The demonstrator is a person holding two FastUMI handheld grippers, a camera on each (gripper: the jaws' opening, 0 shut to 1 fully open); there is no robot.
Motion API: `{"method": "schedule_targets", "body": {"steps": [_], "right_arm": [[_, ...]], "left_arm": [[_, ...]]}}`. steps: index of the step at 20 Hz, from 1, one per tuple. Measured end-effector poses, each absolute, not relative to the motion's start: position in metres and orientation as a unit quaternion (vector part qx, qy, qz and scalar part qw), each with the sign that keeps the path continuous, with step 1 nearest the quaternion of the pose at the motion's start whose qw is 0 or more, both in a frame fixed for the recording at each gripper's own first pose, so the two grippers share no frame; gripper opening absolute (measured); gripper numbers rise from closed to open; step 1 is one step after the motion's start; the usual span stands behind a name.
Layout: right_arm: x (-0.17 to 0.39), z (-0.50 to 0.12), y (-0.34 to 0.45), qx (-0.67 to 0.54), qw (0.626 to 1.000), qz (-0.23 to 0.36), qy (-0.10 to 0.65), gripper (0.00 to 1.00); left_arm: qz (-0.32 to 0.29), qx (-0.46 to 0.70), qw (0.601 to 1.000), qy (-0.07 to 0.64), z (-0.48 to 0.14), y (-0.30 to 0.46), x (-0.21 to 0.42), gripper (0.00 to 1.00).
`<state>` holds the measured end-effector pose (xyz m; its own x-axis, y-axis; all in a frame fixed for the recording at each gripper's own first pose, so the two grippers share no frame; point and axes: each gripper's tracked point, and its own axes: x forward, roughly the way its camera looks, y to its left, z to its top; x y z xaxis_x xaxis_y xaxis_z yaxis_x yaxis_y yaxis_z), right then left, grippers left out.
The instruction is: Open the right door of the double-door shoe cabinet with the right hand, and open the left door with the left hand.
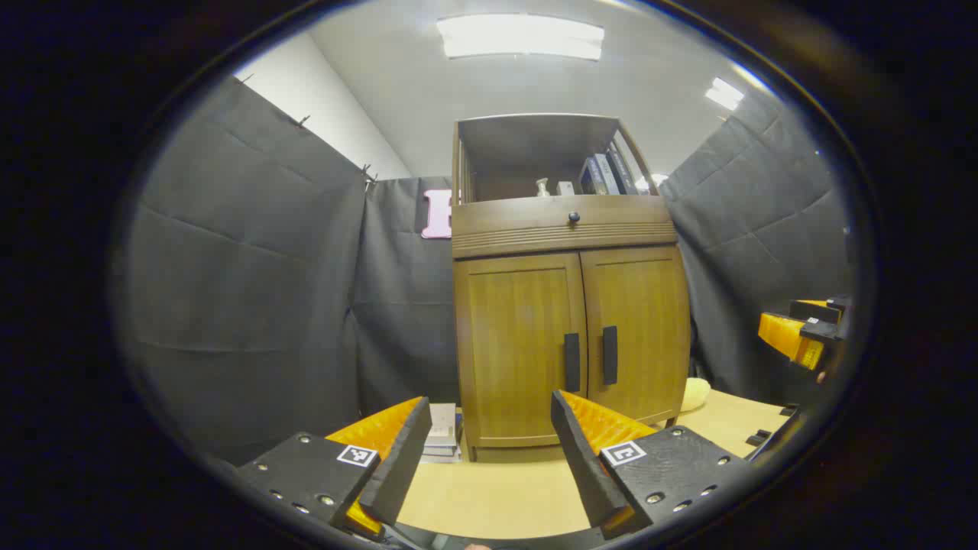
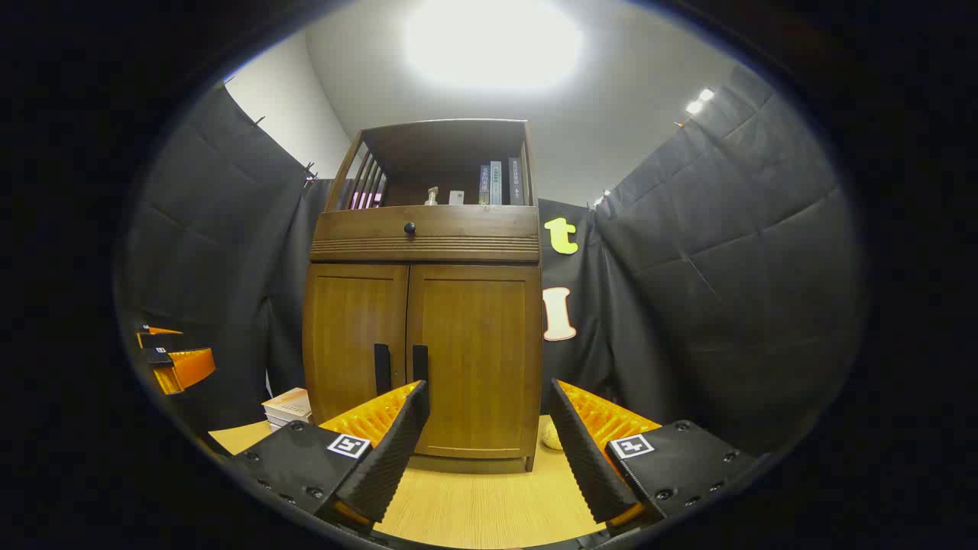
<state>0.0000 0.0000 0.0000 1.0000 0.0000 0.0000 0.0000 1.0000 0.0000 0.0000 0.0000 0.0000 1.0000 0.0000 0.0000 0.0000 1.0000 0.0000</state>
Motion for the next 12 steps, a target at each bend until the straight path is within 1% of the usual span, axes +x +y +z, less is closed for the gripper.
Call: {"method": "schedule_targets", "body": {"steps": [1,12], "right_arm": [[0.0003,-0.0009,0.0,0.002,1.0,0.0,0.002,0.96],[-0.0018,0.0015,-0.0016,0.009,1.0,-0.019,0.006,0.98]], "left_arm": [[-0.001,0.001,1.0,0.0,0.0017,-0.0002,0.0007,0.91],[-0.008,0.007,1.0,-0.015,0.0096,0.0022,-0.0023,0.9]]}}
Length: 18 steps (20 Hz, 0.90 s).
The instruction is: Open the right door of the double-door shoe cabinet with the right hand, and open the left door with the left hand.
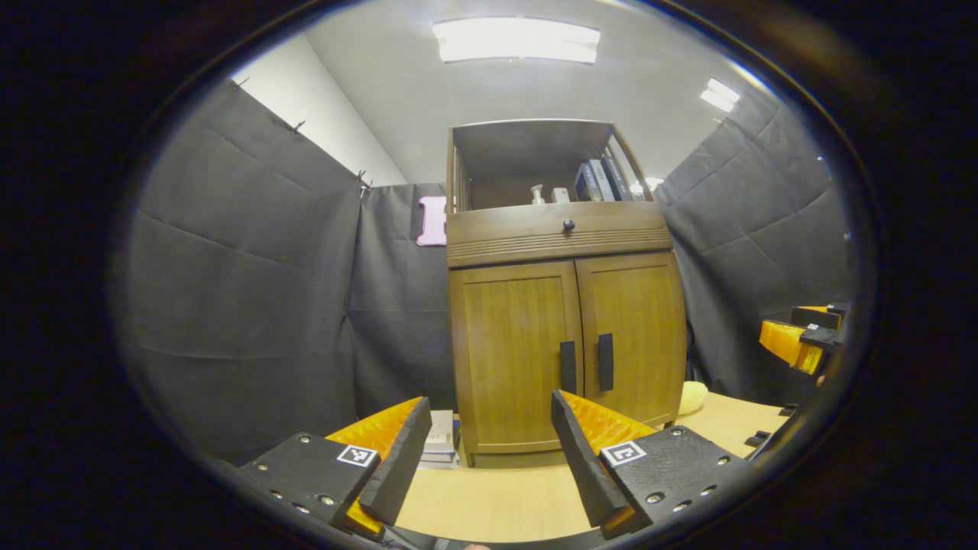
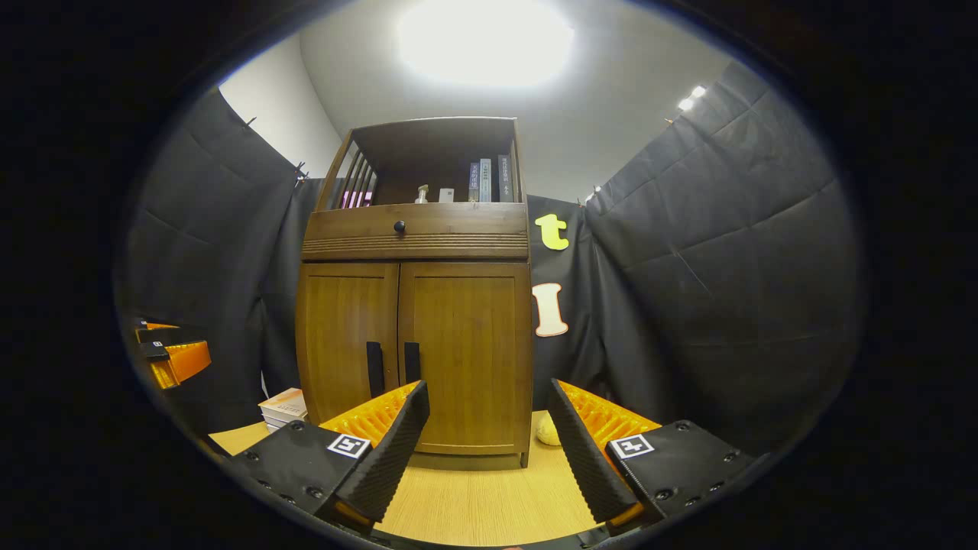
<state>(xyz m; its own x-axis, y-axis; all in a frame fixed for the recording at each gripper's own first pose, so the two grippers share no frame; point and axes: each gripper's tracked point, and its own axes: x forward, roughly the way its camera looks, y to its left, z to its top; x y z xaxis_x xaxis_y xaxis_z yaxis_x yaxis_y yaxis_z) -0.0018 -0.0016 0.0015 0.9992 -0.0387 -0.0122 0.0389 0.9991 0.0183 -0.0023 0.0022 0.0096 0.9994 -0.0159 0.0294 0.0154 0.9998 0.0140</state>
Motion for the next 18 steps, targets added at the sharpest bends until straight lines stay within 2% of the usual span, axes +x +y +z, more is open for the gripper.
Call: {"method": "schedule_targets", "body": {"steps": [9,18], "right_arm": [[0.005,0.015,-0.004,0.005,1.0,-0.024,-0.012,0.98],[0.087,0.029,0.027,0.002,1.0,-0.007,-0.019,0.98]], "left_arm": [[-0.004,0.006,1.0,-0.026,0.02,0.018,-0.014,0.9],[0.019,0.012,0.999,-0.026,0.015,0.028,-0.006,0.9]]}}
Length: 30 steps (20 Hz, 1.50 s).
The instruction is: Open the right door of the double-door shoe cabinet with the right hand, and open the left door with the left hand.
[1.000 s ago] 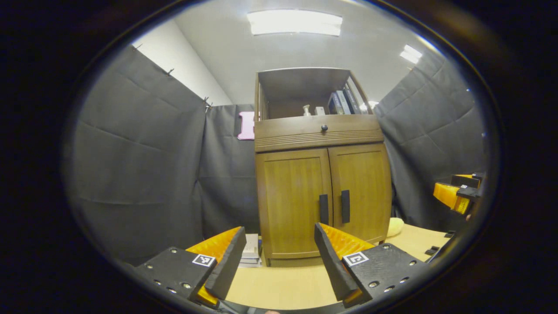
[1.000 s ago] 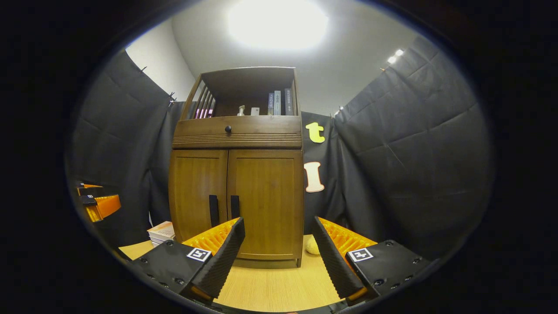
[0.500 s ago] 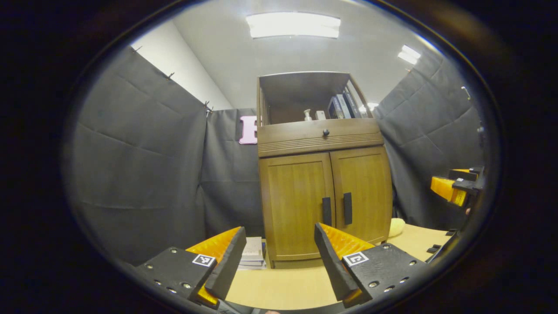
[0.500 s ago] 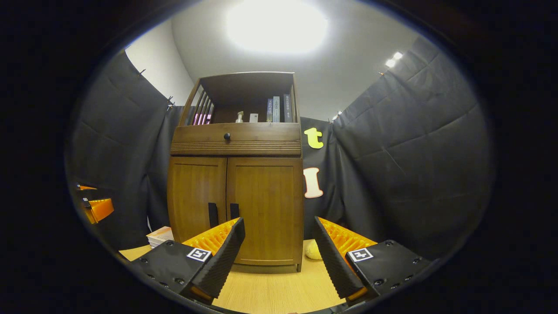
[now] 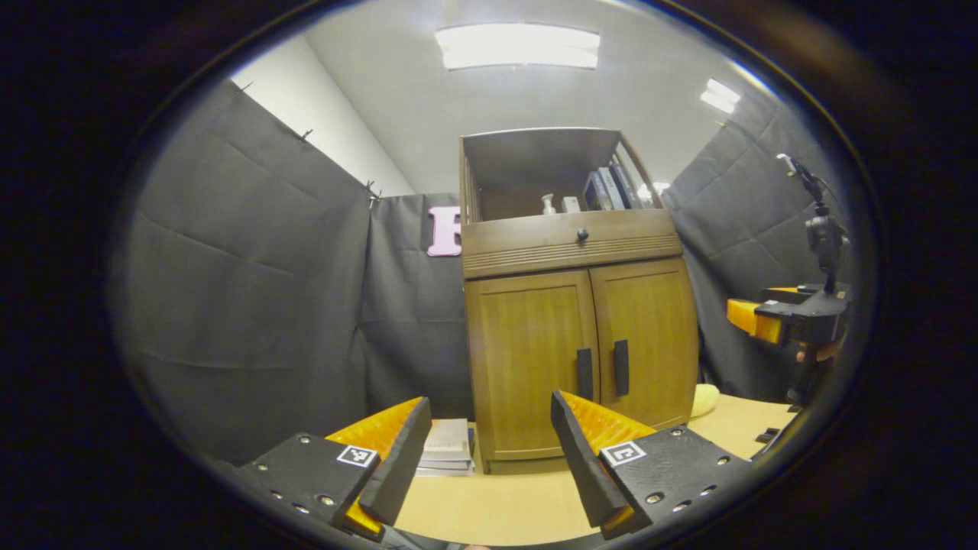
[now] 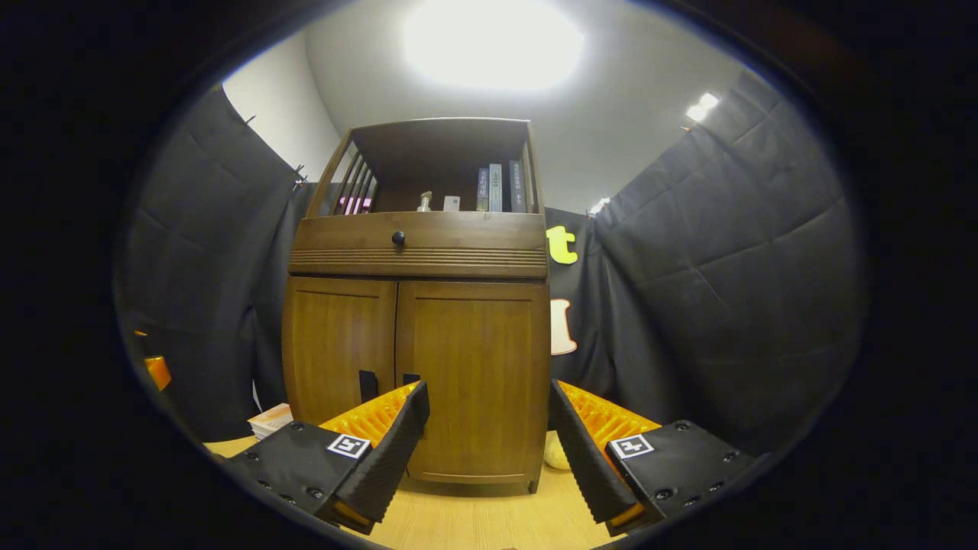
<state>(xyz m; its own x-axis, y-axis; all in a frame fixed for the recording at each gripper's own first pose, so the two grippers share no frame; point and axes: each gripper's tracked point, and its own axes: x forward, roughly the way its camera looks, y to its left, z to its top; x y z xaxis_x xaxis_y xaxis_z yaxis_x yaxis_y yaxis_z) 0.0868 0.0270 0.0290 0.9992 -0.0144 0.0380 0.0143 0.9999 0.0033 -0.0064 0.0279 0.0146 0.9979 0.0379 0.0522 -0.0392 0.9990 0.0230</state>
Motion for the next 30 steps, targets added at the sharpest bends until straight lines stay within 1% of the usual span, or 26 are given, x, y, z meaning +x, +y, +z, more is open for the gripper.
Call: {"method": "schedule_targets", "body": {"steps": [2,6,8,17,24,30], "right_arm": [[0.108,0.029,0.036,0.003,1.0,-0.001,-0.021,0.98],[0.149,0.024,0.056,0.012,1.0,0.014,-0.022,0.96],[0.164,0.02,0.065,0.014,1.0,0.02,-0.018,0.98],[0.228,-0.022,0.099,0.017,0.998,0.048,0.026,0.98],[0.263,-0.057,0.114,0.021,0.996,0.07,0.053,0.97],[0.288,-0.095,0.125,0.031,0.992,0.083,0.093,0.98]], "left_arm": [[0.028,0.012,0.999,-0.021,0.011,0.04,0.001,0.91],[0.051,0.014,0.999,-0.012,0.008,0.063,0.014,0.9],[0.06,0.016,0.998,-0.013,0.007,0.07,0.019,0.89],[0.084,0.017,0.996,-0.012,0.002,0.083,0.044,0.89],[0.093,0.025,0.995,-0.002,-0.007,0.079,0.069,0.9],[0.1,0.034,0.994,0.011,-0.014,0.076,0.081,0.89]]}}
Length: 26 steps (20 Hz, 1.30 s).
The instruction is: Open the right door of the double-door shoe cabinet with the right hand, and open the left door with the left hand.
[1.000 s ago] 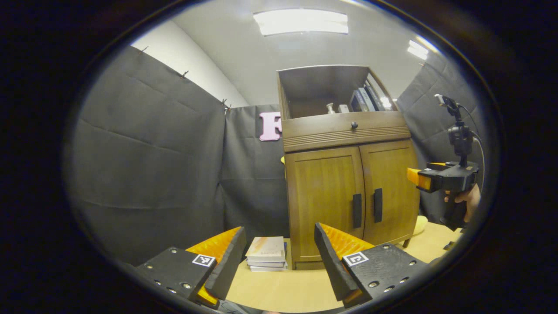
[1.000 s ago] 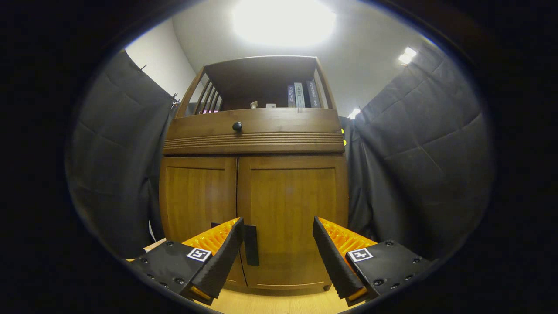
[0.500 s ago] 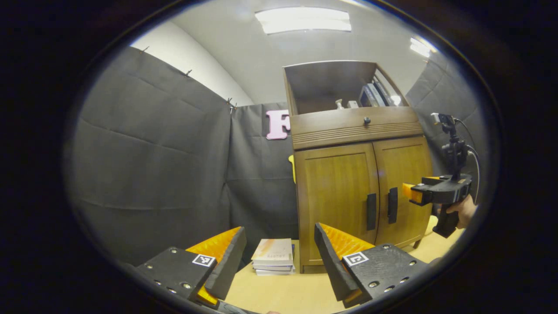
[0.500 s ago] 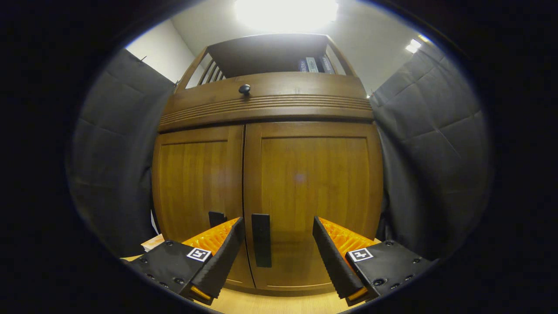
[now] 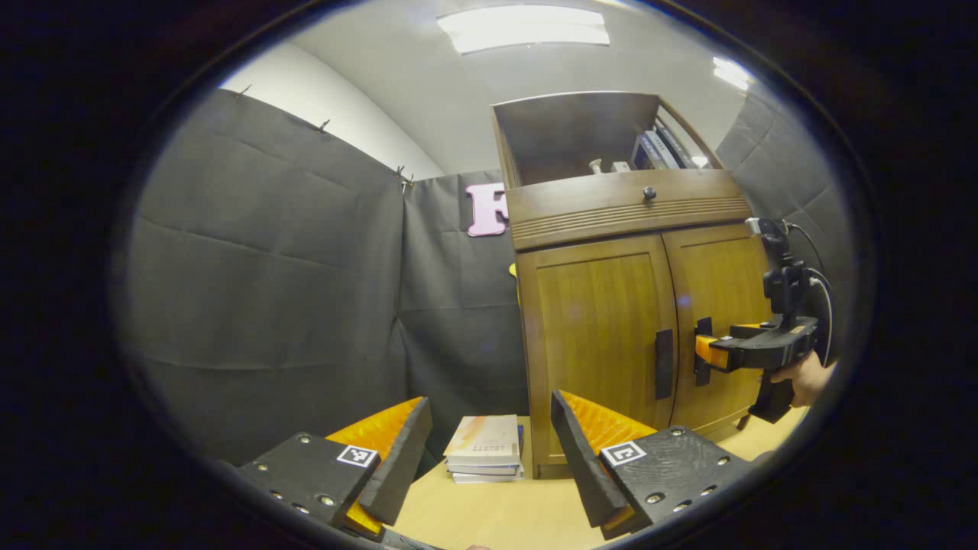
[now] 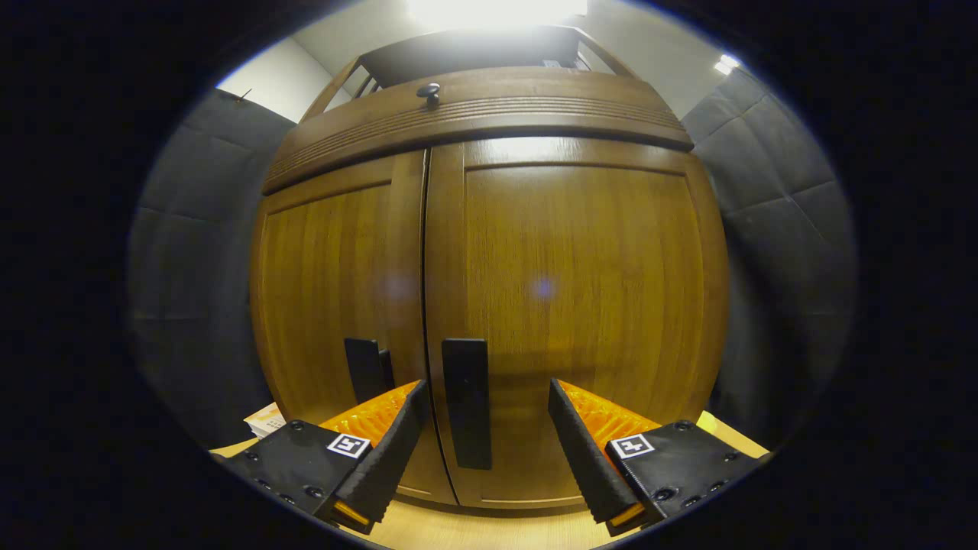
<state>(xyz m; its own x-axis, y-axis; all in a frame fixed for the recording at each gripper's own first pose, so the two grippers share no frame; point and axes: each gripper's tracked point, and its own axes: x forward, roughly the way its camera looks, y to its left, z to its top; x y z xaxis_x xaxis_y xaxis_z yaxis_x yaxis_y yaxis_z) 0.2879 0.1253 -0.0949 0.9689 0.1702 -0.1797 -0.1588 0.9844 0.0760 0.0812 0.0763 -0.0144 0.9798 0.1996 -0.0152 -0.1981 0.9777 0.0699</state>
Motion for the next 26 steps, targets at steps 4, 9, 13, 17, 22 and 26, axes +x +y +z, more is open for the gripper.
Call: {"method": "schedule_targets", "body": {"steps": [4,9,13,17,22,26], "right_arm": [[0.299,-0.105,0.127,0.034,0.99,0.086,0.109,0.95],[0.308,-0.116,0.137,0.035,0.988,0.092,0.121,0.69],[0.314,-0.122,0.143,0.026,0.987,0.092,0.132,0.34],[0.312,-0.123,0.144,0.032,0.984,0.092,0.148,0.14],[0.302,-0.114,0.141,0.04,0.983,0.099,0.152,0.15],[0.281,-0.114,0.137,0.042,0.981,0.109,0.155,0.13]], "left_arm": [[0.108,0.033,0.993,0.02,-0.018,0.08,0.086,0.9],[0.113,0.032,0.993,0.024,-0.016,0.081,0.09,0.9],[0.104,0.029,0.994,0.023,-0.016,0.084,0.085,0.9],[0.095,0.028,0.995,0.018,-0.009,0.084,0.079,0.91],[0.09,0.026,0.996,0.008,-0.003,0.083,0.072,0.9],[0.086,0.026,0.996,0.005,0.003,0.079,0.059,0.91]]}}
